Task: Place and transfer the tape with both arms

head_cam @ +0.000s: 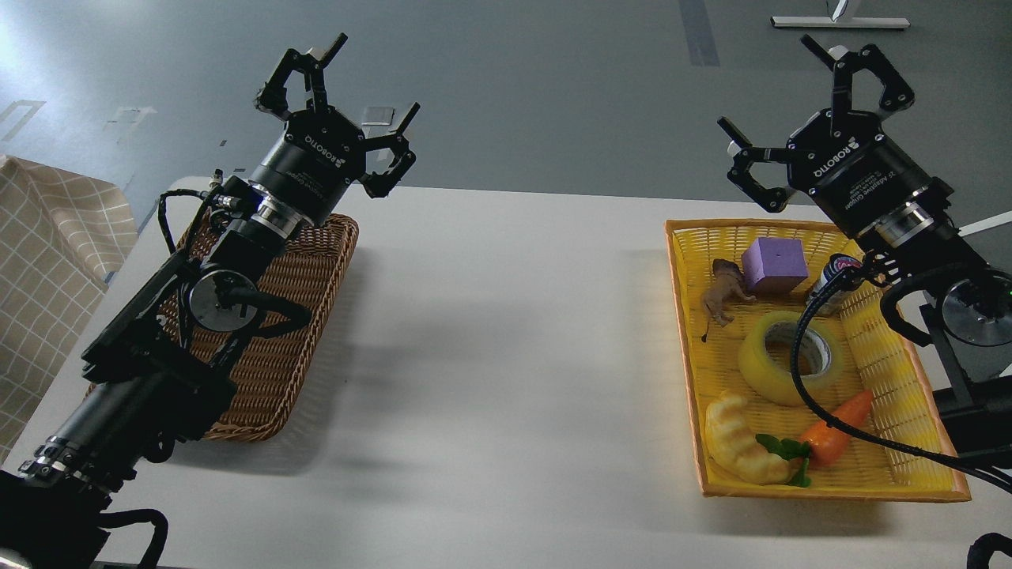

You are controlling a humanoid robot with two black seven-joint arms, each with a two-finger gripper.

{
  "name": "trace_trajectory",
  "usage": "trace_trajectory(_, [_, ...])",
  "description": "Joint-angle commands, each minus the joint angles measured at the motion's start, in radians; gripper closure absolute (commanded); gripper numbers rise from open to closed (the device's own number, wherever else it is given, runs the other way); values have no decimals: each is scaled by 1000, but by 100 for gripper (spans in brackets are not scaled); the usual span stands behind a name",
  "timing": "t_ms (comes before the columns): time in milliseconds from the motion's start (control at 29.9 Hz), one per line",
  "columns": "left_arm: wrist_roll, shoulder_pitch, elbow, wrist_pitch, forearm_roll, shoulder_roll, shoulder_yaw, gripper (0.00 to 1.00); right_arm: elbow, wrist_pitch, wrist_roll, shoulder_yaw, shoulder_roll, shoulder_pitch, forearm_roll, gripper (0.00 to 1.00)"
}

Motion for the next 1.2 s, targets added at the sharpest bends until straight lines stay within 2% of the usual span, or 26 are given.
trace_trajectory(0, [1,-1,0,0,0,1,3,2,2,0,0,0,0,-1,1,0])
trace_trajectory(769, [1,-8,-7,0,0,-2,0,2,2,-5,-2,-17,-12,2,-2,0])
trace_trajectory(1170, [1,-8,-7,0,2,-1,9,2,40,-15,0,-97,-236,8,-175,0])
